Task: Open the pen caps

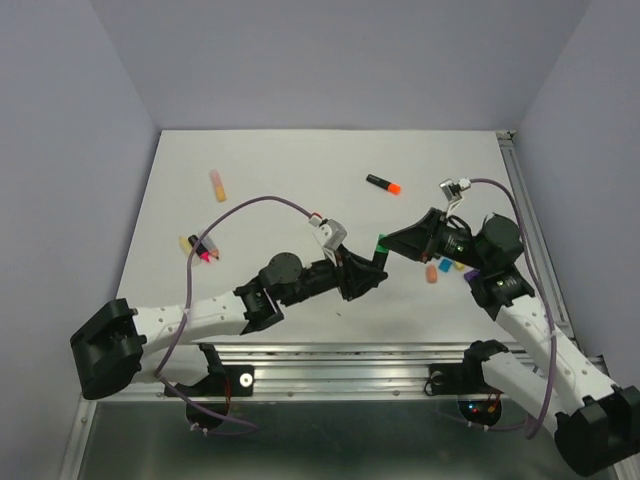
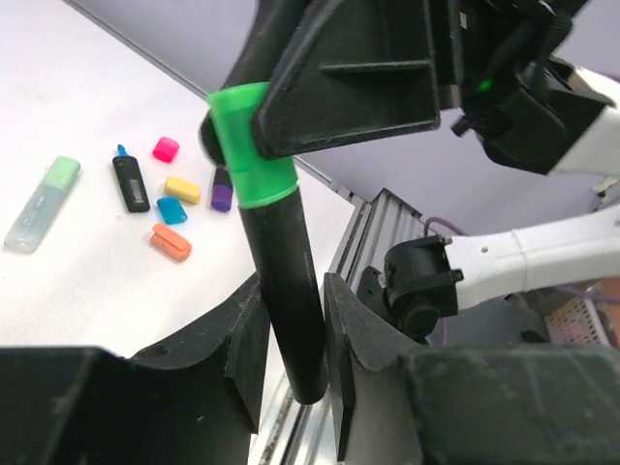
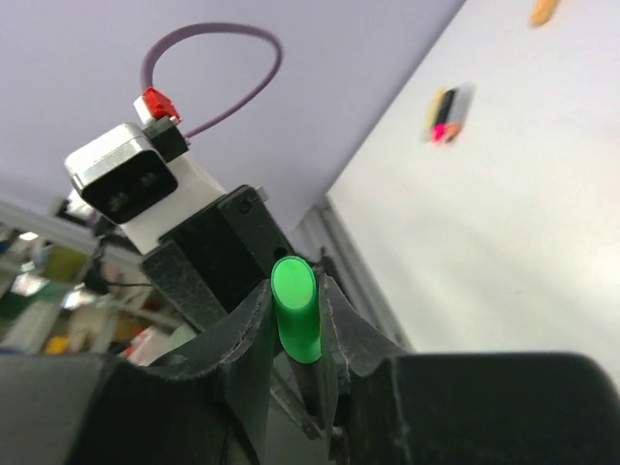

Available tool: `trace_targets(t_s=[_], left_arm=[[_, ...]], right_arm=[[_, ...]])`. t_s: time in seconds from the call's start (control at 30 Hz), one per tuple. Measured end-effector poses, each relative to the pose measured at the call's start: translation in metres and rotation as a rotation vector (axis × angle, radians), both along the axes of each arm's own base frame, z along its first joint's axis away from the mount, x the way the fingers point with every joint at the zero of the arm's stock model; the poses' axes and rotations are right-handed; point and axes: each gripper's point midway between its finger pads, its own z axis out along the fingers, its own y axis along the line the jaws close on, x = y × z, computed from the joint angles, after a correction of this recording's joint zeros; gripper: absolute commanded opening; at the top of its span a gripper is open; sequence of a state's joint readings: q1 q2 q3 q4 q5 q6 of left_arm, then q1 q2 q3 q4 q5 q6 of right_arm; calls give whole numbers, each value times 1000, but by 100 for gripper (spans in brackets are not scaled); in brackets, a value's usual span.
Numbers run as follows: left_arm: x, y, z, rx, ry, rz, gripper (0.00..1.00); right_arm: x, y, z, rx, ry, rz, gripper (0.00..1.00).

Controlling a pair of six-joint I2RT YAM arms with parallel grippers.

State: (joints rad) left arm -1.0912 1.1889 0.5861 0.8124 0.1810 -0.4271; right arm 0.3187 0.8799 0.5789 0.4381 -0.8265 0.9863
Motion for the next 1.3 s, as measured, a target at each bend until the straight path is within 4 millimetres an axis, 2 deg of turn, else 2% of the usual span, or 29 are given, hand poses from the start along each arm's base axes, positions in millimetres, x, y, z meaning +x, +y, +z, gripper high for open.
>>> trace_targets(t_s=[0.2,0.47,0.63,0.73,0.87,0.97,1.07,1.2,1.3], left_arm=[[1,1,15,6,135,25,0],[7,-2,-8,98,253,89,0],[10,-4,-21,114,268,140,0],[8,-2,-30,109,248,172,0],[5,12,-45,104,217,213,0],[2,23,-50,95,213,230,0],[-2,27,-46,56,202,222,0],[-5,31,-28,-31,180,211,0],[-7,34,-19,-86,174,204,0]], right_arm=[[9,-23,0,-120,-111,-211,1],[21,-26,-23,-200,-74,-261,1],[29,-29,-40,-230,13,-309,1],[31,-24,-48,-234,82,-291,1],[23,-2,-59,-192,205,-119,1],[22,8,-66,-170,266,-38,1],[17,10,-60,-165,266,4,1],[15,14,-39,-136,237,61,1],[21,16,-23,-107,220,98,1]])
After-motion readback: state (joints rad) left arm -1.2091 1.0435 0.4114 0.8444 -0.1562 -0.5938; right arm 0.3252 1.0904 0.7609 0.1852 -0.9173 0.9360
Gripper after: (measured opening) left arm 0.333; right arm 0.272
